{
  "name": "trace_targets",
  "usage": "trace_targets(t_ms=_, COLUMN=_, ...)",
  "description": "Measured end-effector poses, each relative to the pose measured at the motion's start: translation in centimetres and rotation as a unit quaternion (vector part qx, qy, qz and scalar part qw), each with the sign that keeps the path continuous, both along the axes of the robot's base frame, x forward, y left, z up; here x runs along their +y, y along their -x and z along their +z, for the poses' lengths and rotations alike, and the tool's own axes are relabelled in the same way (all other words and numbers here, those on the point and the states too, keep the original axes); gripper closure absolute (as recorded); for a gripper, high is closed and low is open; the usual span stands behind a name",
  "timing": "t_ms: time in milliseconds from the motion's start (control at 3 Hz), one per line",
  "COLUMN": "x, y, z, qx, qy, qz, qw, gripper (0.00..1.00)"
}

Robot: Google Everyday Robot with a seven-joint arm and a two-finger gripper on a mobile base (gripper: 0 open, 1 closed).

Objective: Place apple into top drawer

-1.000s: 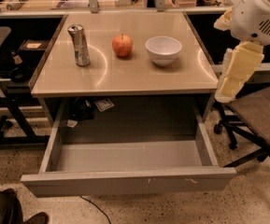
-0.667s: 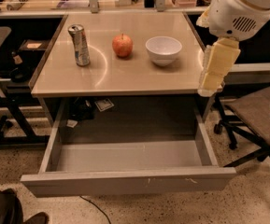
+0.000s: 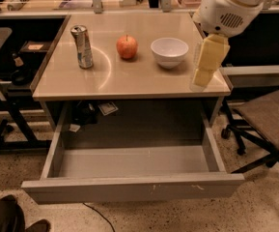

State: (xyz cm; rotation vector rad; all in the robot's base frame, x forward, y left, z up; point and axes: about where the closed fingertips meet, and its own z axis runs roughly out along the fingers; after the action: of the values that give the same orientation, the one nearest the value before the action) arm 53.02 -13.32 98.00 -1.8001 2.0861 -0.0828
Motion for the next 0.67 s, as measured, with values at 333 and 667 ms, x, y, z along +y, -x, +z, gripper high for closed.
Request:
trace_targets(t_ms=333, x=2.1, y=-4.1, z=-0.5, qx=0.002, qy=0.009, qz=0.005, qw=0.9999, gripper=0.0)
trace_targets(t_ms=667, x=4.4, y=-8.2, z=-0.9, qx=0.003, qy=0.007, qz=0.021, qw=0.9998, gripper=0.0)
